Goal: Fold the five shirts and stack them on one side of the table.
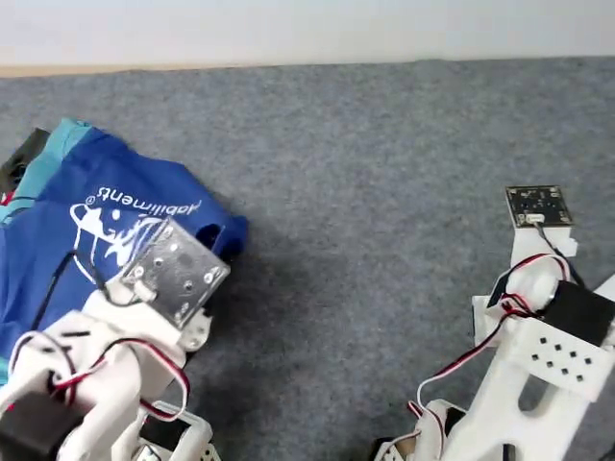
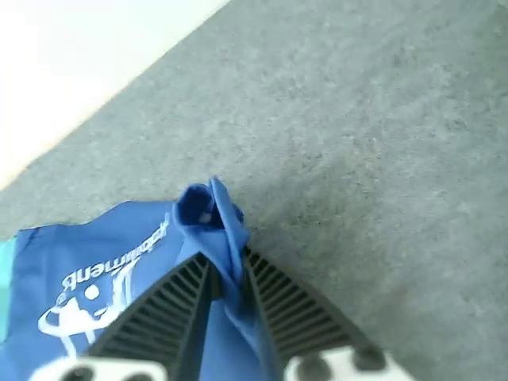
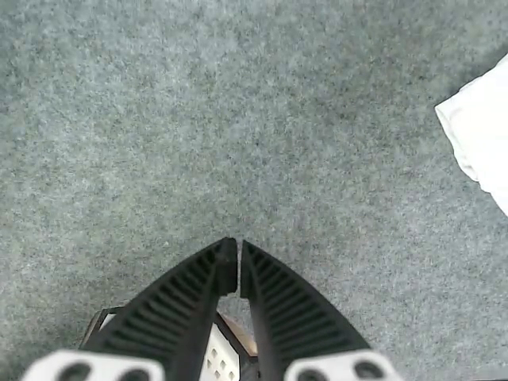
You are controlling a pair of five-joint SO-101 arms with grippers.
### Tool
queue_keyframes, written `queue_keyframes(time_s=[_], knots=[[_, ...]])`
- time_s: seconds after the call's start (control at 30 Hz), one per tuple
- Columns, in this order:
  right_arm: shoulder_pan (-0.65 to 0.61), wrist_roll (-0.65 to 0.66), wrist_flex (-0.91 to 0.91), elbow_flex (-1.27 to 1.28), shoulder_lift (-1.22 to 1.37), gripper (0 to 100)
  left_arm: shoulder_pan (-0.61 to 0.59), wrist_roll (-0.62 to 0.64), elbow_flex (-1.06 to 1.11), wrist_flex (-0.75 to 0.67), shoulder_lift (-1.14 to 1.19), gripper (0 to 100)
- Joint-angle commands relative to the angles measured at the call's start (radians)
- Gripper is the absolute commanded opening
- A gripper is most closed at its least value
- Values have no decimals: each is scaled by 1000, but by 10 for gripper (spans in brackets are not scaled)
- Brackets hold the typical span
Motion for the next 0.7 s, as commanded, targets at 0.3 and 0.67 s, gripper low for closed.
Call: queue_keyframes(time_s=[0.3, 0.67], knots=[[-499, -6, -145, -9, -12, 9, -654, -358, 326, 23, -230, 2], [-751, -2, -311, -183, 383, 11, -1077, -549, 570, -40, -313, 2]])
